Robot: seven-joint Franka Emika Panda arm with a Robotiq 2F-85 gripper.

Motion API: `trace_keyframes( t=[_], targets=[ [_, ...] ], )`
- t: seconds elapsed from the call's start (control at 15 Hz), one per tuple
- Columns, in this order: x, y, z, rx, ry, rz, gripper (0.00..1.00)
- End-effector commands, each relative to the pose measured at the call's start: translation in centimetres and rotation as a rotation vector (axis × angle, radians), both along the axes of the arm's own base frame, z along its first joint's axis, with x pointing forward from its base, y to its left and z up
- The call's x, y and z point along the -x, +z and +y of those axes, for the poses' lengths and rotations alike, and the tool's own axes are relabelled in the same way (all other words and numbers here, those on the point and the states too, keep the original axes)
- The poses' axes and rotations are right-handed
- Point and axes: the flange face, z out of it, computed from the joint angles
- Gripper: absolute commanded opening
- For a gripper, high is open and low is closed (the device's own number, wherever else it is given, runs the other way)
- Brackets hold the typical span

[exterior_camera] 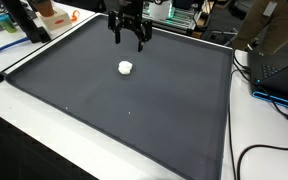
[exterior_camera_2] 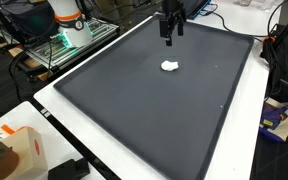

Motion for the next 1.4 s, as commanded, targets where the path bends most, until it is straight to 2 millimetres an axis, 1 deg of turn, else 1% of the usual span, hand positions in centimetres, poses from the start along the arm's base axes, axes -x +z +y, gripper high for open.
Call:
trace_keyframes(
  t=[0.0, 0.13, 0.2, 0.4, 0.67, 1.07, 1.33],
  targets=[
    [-1.0, 0.4, 0.6, 0.032, -0.021, 0.057, 1.0],
    [-1.3, 1.0, 0.6, 0.042, -0.04, 0.067, 1.0],
    [-0.9, 1.0, 0.8, 0.017, -0.016, 0.049, 1.0],
    [-1.3, 1.3, 0.7, 0.024, -0.027, 0.052, 1.0],
    [-3.4, 2.6, 0.1, -0.001, -0.049, 0.1, 1.0],
    [-5.7, 2.7, -0.4, -0.023, -0.079, 0.216, 1.0],
    [-7.4, 2.9, -0.9, -0.038, -0.103, 0.251, 1.0]
  ],
)
